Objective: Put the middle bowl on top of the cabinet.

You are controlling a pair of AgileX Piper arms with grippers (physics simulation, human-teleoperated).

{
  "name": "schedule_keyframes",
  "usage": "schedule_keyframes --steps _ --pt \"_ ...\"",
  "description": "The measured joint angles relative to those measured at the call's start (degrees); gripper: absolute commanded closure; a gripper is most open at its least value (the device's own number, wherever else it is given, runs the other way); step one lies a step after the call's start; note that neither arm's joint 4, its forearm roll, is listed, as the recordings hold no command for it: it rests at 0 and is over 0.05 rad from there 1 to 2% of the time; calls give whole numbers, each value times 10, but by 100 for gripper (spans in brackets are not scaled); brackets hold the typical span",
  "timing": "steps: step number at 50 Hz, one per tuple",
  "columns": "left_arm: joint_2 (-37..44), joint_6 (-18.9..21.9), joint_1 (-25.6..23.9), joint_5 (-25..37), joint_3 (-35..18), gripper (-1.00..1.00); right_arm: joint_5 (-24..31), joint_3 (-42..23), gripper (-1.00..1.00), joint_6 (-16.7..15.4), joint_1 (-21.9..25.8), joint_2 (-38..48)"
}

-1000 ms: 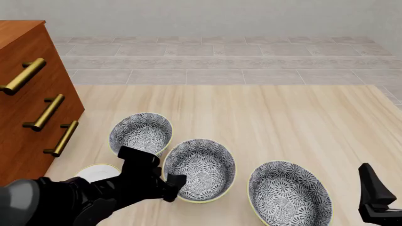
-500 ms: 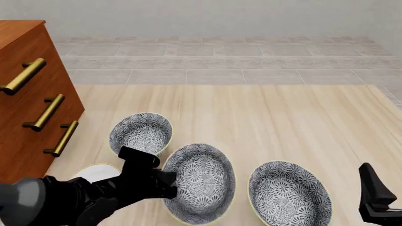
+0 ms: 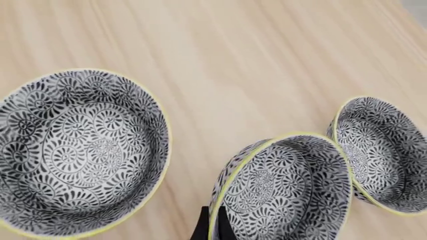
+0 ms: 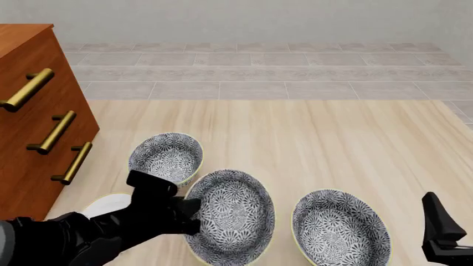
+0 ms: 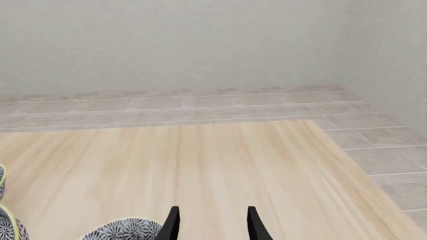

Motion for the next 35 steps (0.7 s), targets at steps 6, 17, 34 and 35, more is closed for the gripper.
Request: schedule_keyframes --steps 6,17,34,35 --pt "-33 2 3 16 6 100 0 0 -100 -1 0 0" --pt "-100 3 5 50 13 100 -2 0 -100 -3 -1 0" --pt "-156 7 12 77 21 100 -4 0 -100 -4 0 0" --pt "-160 7 13 80 21 100 -4 0 -100 -4 0 0"
